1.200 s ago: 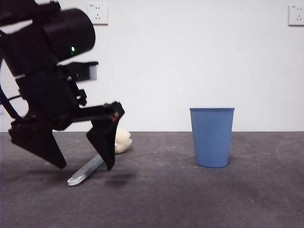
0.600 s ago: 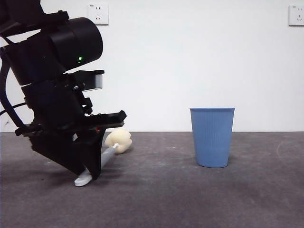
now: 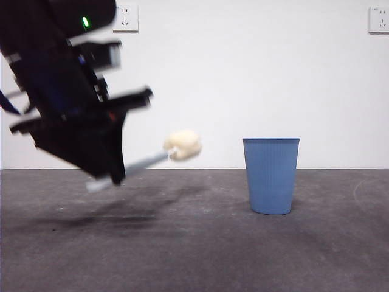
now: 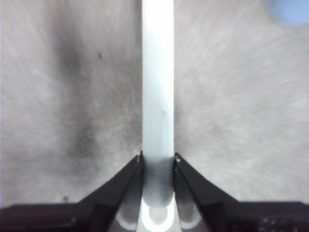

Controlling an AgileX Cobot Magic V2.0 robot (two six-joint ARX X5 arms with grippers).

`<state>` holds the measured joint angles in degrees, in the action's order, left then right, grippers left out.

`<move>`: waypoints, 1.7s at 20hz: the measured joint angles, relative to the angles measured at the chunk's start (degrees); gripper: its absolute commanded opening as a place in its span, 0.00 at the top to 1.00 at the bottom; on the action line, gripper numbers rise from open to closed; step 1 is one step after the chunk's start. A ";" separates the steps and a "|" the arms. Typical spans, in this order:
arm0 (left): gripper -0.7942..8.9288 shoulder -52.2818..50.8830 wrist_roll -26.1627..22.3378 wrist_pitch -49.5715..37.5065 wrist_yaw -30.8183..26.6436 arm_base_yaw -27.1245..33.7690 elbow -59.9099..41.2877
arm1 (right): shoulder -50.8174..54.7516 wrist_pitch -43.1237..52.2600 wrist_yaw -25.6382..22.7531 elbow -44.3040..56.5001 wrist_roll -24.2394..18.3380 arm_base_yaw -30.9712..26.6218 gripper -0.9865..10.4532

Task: Pick up the cup brush,pick up the cup,insert the brush into the cup,clean the cup,put the cup brush back,put the cup back to the fixed position on the table

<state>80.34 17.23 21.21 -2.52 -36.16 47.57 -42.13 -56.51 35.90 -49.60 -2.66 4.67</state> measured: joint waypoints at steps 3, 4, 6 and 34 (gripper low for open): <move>0.93 -7.76 -0.90 4.31 0.02 0.00 0.00 | -3.48 6.95 -0.09 0.46 1.92 1.99 0.34; 0.93 -10.49 -1.20 5.79 0.00 0.00 0.00 | -4.50 10.38 -0.37 1.53 3.04 3.06 0.34; 0.93 -15.52 -1.62 9.18 0.00 0.00 0.00 | -6.64 17.38 -4.48 4.79 5.49 6.60 0.34; 0.93 -25.92 -5.22 21.81 -0.26 0.00 0.00 | -45.79 81.20 -40.37 15.78 9.29 21.68 0.34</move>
<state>54.41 12.01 43.03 -2.79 -36.16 47.57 -87.92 24.69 -4.47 -33.82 6.63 26.35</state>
